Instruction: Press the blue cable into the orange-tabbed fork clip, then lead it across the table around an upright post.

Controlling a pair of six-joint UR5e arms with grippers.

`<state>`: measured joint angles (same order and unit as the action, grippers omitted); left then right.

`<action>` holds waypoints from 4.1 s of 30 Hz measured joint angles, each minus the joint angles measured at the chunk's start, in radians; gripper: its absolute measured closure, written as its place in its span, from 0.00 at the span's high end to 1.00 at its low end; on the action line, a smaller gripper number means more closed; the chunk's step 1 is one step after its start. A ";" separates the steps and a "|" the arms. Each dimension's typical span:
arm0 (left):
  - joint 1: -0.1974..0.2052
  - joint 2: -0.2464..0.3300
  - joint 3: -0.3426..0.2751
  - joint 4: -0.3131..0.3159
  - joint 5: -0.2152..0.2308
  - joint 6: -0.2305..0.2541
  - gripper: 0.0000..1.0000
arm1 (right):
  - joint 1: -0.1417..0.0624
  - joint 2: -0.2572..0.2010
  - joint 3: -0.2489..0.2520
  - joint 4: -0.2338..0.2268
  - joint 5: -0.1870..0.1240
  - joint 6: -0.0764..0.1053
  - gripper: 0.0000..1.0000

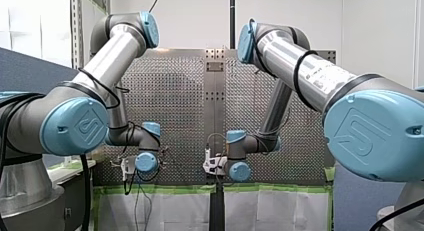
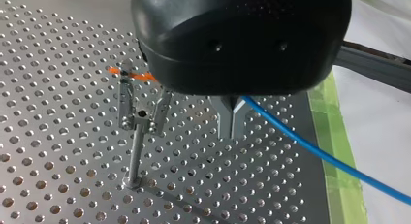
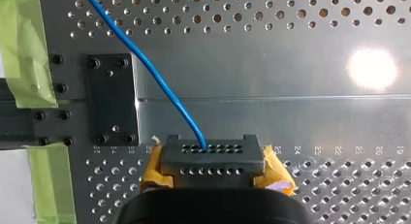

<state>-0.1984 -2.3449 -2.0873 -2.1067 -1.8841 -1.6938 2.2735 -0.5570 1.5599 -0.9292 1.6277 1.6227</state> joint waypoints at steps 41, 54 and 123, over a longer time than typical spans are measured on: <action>0.027 0.053 -0.028 0.053 0.048 -0.030 0.00 | -0.005 0.007 -0.036 0.022 0.000 0.001 0.00; 0.047 0.052 -0.003 0.053 0.056 -0.032 0.00 | -0.013 0.008 -0.046 0.045 0.002 -0.001 0.00; 0.226 -0.049 0.163 -0.058 0.318 -0.054 0.00 | -0.060 0.054 -0.215 0.176 0.014 0.010 0.00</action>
<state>0.0278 -2.3939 -1.9248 -2.1649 -1.5660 -1.7480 2.2130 -0.5025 1.3446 -0.7530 1.6414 1.6323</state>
